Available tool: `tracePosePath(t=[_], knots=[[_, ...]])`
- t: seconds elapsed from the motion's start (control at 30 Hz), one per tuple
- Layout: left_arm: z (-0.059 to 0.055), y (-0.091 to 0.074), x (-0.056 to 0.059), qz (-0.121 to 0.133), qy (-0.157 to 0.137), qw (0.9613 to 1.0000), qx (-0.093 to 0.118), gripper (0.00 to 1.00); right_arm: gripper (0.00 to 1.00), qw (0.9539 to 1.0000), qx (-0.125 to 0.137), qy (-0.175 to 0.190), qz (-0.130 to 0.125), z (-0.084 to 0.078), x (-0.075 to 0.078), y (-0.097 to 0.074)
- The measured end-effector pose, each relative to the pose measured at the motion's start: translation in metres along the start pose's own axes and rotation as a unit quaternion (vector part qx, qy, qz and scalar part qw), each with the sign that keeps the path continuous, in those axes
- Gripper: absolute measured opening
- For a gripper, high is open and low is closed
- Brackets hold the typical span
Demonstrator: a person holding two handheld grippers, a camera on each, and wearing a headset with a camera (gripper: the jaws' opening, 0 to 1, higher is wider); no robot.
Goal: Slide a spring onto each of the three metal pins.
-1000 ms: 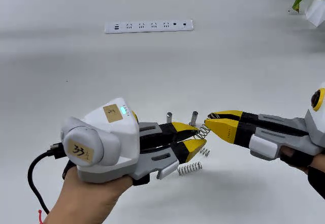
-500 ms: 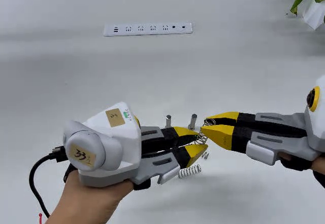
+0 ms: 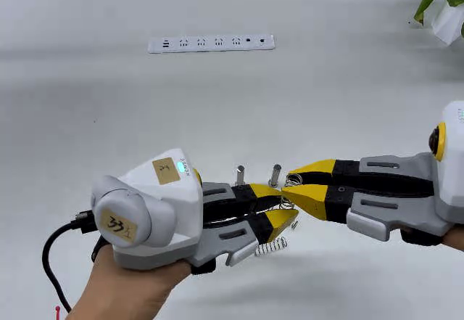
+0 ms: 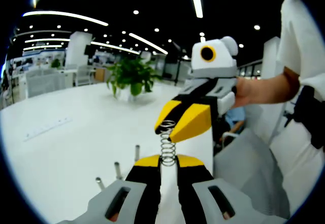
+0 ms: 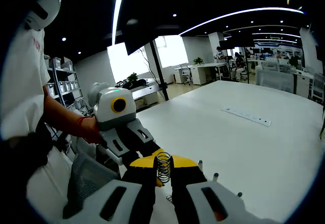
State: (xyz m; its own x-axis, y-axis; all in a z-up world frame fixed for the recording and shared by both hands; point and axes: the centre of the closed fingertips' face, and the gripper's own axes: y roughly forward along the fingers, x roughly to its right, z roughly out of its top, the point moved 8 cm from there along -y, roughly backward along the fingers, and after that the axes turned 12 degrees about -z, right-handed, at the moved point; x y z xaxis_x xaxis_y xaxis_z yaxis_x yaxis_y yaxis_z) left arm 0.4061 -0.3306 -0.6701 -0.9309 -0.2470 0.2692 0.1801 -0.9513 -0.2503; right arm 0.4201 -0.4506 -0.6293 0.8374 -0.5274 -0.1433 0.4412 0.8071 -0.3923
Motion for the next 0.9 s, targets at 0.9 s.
tracePosePath(t=[0.9], knots=[[-0.004, 0.004, 0.004, -0.020, 0.037, 0.9988, -0.026, 0.10, 0.24, 0.9612, -0.149, -0.197, 0.124, 0.031, 0.011, -0.009]])
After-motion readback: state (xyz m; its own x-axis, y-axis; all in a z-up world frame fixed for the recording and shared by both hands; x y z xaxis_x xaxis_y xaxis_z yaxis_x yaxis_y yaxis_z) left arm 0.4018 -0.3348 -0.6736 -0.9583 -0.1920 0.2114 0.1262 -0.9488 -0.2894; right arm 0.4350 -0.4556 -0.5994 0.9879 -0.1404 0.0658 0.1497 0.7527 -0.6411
